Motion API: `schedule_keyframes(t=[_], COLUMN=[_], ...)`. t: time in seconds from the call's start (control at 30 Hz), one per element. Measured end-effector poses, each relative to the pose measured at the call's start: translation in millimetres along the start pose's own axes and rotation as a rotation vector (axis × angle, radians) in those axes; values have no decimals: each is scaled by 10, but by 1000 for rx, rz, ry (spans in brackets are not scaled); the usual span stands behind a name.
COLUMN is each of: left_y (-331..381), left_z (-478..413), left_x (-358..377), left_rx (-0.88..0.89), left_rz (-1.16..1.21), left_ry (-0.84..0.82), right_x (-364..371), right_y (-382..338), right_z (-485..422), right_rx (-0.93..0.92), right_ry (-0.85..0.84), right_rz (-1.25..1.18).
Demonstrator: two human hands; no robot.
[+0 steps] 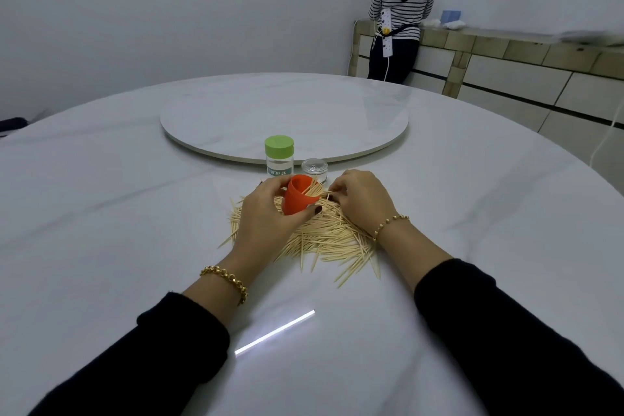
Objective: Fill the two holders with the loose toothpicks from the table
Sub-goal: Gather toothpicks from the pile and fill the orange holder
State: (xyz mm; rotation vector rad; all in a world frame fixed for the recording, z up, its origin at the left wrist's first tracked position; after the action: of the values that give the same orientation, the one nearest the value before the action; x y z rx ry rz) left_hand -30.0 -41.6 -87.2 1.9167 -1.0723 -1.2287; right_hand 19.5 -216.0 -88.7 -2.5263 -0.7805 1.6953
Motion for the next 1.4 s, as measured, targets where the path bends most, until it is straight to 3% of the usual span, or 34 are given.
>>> schedule_keyframes(t=[0.37,0.7,0.93,1.13,1.4], left_y=[-13,-14,-33,-55,-52], left_z=[75,114,100,83,92], left_x=[-127,-210,-212,-200,-178], left_rx=[22,47,58,42,50], left_rz=[-46,-70,-70,-86,-72], left_ry=[28,43,53,43,28], right_x=[-151,-316,-269,-278,-287], right_y=[-41,-279,-364,-353,-511], right_z=[144,288,286,254,239], right_rx=[16,-162,-310,-353,-568], right_ry=[236,479,376,412,453], right_rz=[-143,-364,-160,-10,85])
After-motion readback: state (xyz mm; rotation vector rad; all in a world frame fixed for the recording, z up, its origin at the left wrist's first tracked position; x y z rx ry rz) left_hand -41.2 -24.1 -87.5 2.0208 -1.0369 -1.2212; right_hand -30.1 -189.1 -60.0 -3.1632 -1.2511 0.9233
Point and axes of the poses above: each hand's wrist, its own z-axis away from the middle knuckle, its own x-axis out of the palm, y = z × x, the point moved 3 cm from there along -z, towards the middle knuckle, and after that the axes turned 10 degrees about -x, right-handed, at the moved point
